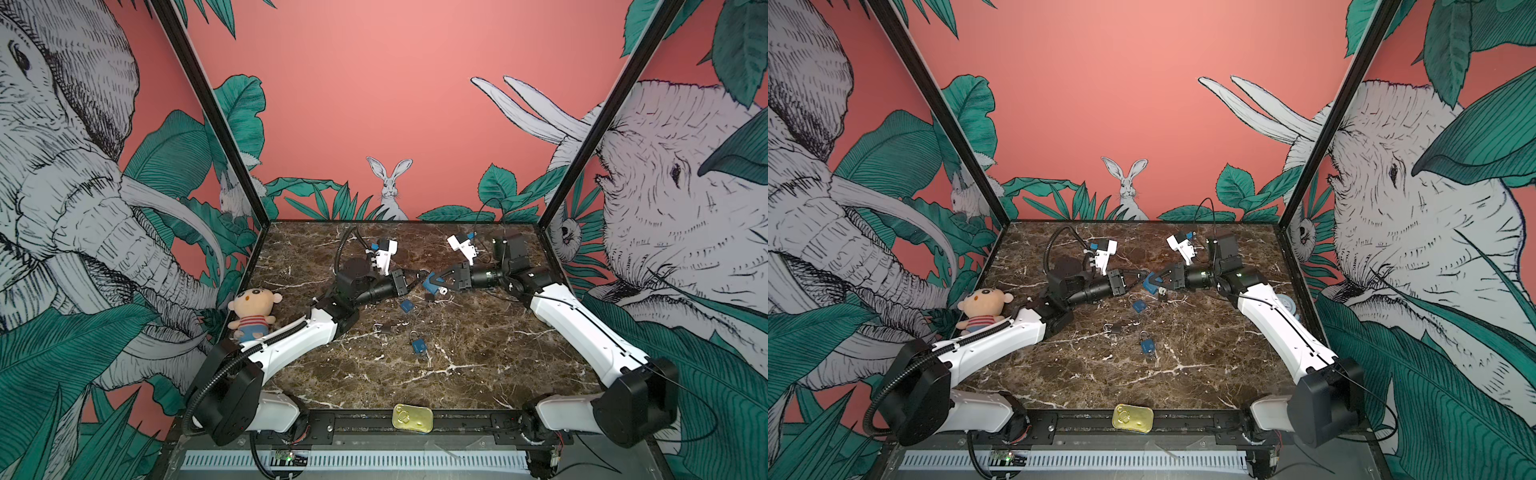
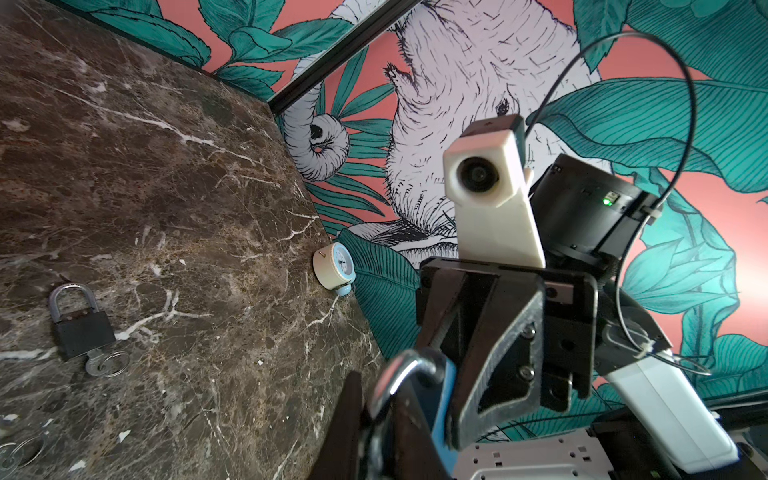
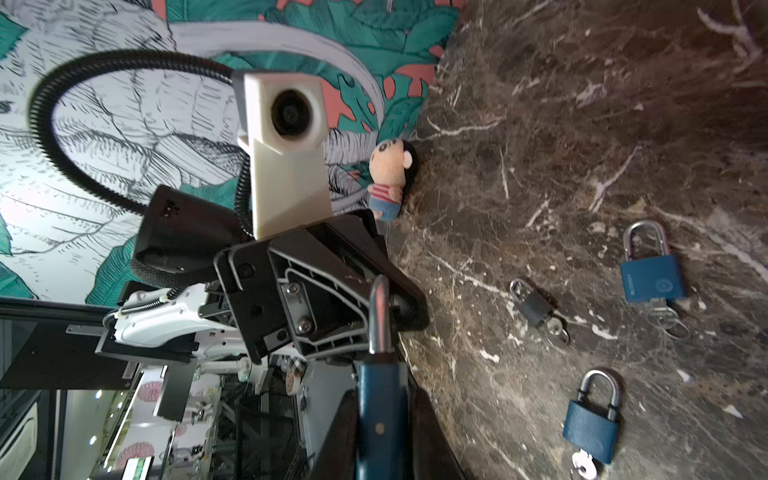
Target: Lock with the key
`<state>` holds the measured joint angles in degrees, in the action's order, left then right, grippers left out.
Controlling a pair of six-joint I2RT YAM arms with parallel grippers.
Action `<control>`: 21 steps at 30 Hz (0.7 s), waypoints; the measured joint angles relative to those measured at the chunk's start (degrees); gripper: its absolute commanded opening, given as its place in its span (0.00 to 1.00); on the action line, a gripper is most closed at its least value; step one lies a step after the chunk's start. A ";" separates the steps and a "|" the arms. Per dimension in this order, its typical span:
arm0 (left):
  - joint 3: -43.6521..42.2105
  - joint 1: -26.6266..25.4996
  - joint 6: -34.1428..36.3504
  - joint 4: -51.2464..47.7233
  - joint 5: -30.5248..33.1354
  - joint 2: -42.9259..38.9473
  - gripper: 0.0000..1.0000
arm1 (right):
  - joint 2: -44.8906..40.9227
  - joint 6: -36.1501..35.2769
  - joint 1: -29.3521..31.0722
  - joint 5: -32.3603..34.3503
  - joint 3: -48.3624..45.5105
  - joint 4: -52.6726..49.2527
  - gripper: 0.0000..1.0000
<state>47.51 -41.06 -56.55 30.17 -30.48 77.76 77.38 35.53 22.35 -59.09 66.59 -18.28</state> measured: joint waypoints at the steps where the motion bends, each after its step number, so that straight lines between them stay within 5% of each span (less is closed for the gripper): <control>1: 0.00 -0.22 -0.04 0.00 0.70 0.00 0.00 | 0.17 -0.17 -0.02 0.00 0.13 -0.13 0.00; 13: -0.79 -1.29 1.51 -1.44 5.46 -2.56 0.00 | 1.14 -2.75 0.50 -0.50 1.44 -0.66 0.00; 21: -1.53 -0.17 4.07 -3.08 2.67 -5.25 0.00 | -1.66 -2.99 1.68 -0.44 -2.27 4.15 0.00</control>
<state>45.98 -41.23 -52.49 27.09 -27.81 72.51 75.72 32.53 24.03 -59.53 64.31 -14.13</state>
